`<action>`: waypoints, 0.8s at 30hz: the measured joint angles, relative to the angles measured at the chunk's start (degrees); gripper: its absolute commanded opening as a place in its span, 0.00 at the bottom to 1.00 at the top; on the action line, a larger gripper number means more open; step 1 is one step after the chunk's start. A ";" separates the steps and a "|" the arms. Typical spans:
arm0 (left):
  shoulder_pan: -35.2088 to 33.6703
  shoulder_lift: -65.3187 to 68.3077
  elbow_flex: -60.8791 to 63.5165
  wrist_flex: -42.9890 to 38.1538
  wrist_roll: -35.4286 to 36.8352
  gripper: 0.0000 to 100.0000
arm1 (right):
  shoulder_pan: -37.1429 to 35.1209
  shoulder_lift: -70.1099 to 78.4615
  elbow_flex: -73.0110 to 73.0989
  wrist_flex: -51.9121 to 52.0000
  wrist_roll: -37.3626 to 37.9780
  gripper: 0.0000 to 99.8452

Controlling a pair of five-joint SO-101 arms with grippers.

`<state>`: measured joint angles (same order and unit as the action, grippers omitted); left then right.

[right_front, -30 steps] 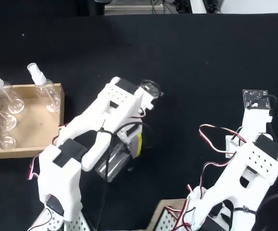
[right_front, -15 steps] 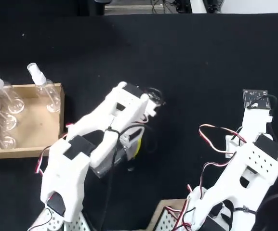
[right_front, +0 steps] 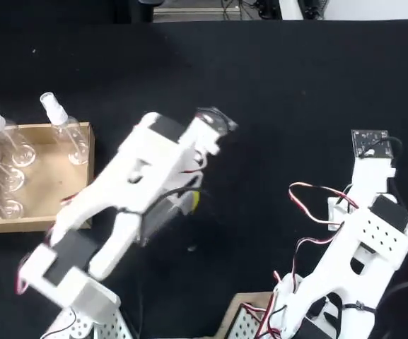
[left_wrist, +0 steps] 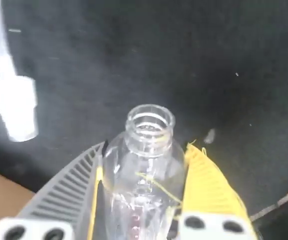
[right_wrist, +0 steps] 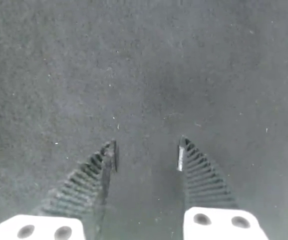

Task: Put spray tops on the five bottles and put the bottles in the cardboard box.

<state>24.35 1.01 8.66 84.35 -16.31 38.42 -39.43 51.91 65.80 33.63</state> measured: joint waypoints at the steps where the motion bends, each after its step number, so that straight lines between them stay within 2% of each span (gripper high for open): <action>1: -0.79 -2.37 2.90 -1.93 0.00 0.10 | -0.53 0.00 -0.26 0.62 0.00 0.17; 4: -1.76 -4.84 12.31 -7.65 -0.09 0.18 | -1.23 0.00 -1.23 2.20 -0.44 0.17; 7: -1.32 -4.84 18.29 -9.67 -1.32 0.24 | -1.41 0.00 -2.46 2.81 -2.11 0.17; 17: -3.08 -2.81 19.60 -10.64 -7.38 0.25 | -1.41 0.00 -3.87 4.48 -2.46 0.17; 22: -4.22 -2.81 19.60 -7.47 -9.67 0.32 | -1.41 0.00 -3.87 4.48 -2.46 0.17; 24: -4.22 -2.81 19.60 -6.33 -10.11 0.31 | -1.41 0.00 -3.87 4.48 -2.46 0.17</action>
<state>20.13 -1.80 28.26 78.02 -26.42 37.01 -39.43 48.04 70.29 31.16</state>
